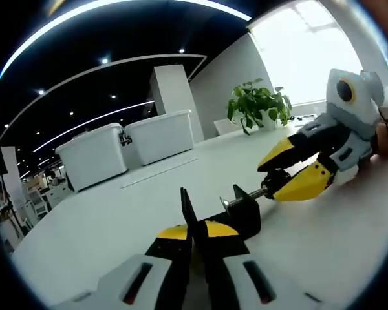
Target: Clamp the fixed fixture on the desktop, loosen the retaining clip, secure it to the edge of the desk, and tighten the retaining clip.
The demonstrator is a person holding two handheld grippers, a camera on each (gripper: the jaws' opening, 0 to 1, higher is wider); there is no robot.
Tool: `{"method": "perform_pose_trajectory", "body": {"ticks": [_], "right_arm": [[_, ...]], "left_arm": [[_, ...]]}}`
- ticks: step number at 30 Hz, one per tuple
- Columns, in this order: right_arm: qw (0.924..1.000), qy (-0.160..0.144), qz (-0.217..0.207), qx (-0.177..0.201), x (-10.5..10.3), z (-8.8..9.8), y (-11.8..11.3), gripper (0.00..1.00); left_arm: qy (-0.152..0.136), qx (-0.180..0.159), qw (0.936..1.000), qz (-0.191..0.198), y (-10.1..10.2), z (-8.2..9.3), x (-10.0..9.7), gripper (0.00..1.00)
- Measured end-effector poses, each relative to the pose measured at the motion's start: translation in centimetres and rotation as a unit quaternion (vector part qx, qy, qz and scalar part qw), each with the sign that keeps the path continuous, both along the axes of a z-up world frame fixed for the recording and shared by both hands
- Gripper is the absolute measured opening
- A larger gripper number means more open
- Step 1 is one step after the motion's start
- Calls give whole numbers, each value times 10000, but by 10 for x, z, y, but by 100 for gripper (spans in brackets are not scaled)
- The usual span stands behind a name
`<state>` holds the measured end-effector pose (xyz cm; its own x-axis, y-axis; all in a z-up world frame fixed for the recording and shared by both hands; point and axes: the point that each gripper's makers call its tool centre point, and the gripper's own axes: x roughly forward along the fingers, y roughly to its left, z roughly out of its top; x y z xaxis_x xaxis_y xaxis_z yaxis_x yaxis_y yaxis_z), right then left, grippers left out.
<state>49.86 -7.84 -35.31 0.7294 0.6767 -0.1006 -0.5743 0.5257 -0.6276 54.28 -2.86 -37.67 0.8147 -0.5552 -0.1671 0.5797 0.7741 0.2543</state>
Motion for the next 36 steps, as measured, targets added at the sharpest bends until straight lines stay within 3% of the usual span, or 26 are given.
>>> {"method": "perform_pose_trajectory", "body": {"ticks": [1, 4, 6, 9, 11, 13, 14, 16, 19, 23, 28, 29, 31, 36], "right_arm": [[9997, -157, -7, -171, -1, -1, 1, 20], [9999, -64, -70, -39, 1, -1, 1, 20], [9993, 196, -63, 309, 3, 0, 0, 20], [9977, 437, -131, 502, 5, 0, -4, 21], [9935, 709, -113, 883, 4, 3, -4, 29], [9794, 1340, -68, 1509, 5, 4, -5, 38], [9688, 1761, -194, 1732, 9, -1, -10, 41], [9508, 2266, -339, 2083, 14, -3, -15, 41], [9324, 2595, -225, 2506, 15, 3, -15, 40], [9143, 3012, -353, 2684, 22, -6, -23, 39], [9113, 3113, -144, 2691, 14, -6, -14, 30], [9144, 3115, -112, 2582, 12, -9, -11, 28], [9278, 2988, -161, 2230, 13, -18, -11, 27], [9233, 3047, -148, 2331, 11, -17, -10, 27]], "left_arm": [[-1, 1, 10000, -1, 0, 0, 0, 6], [0, -2, 10000, 1, 0, 0, 0, 6], [1, -3, 10000, 1, 0, 0, 0, 6], [1, -3, 10000, 4, 0, 0, 0, 6], [-4, 0, 10000, 7, 0, 0, 0, 6], [-6, 3, 10000, 8, 0, 0, 0, 6], [-5, 2, 10000, 8, 0, 0, 0, 6], [-5, 3, 10000, 9, 1, 0, 0, 6], [-5, 3, 10000, 10, 1, 0, 0, 6], [-12, 9, 10000, 11, 1, 1, 0, 6], [-10, 9, 10000, 12, 1, 1, 0, 6], [-12, 10, 10000, 12, 1, 1, 0, 6], [-14, 11, 10000, 14, 1, 1, 0, 6], [-22, 17, 10000, 17, 0, 0, 0, 6]]}}
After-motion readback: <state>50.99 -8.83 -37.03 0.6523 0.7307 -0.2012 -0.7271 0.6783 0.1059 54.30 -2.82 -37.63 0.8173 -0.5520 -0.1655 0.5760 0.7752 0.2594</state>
